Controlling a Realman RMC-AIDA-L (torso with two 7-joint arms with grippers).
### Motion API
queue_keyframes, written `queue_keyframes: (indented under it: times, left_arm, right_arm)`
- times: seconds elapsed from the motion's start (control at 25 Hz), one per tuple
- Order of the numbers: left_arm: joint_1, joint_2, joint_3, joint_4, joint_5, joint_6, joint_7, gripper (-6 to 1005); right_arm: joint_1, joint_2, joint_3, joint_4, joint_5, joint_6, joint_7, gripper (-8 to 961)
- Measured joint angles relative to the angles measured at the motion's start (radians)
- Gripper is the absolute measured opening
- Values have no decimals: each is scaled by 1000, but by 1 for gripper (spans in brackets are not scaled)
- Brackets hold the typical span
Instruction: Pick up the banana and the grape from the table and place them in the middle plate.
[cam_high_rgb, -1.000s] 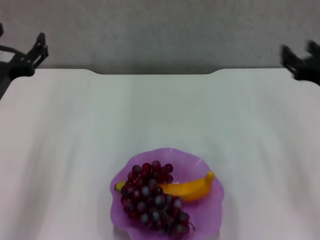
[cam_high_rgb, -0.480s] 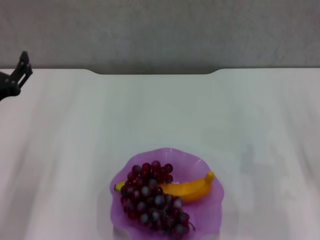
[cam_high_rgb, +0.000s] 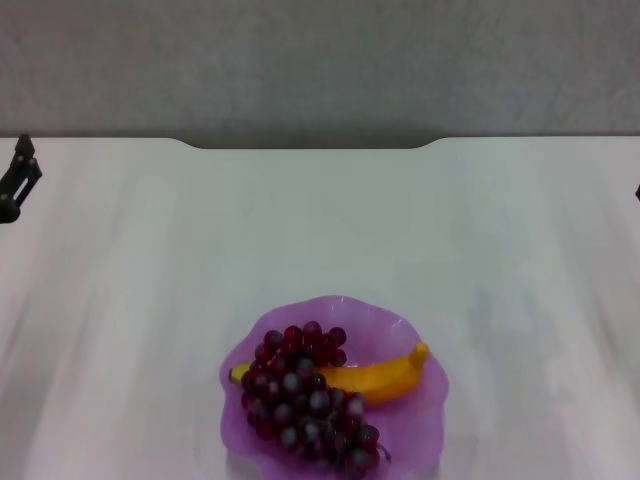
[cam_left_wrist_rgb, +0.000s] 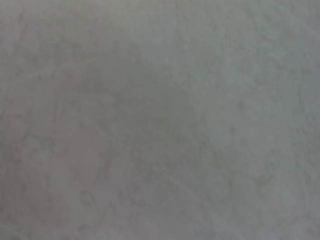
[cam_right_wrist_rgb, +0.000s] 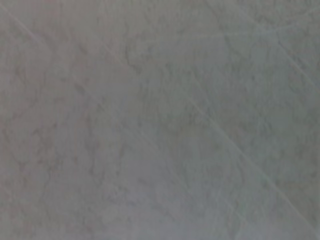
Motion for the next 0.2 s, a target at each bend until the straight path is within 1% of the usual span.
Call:
queue_keyframes:
  times: [0.2]
  left_arm:
    - [0, 1, -10, 3, 0, 1, -27, 876]
  right_arm:
    - [6, 0, -1, -2, -2, -4, 0, 607]
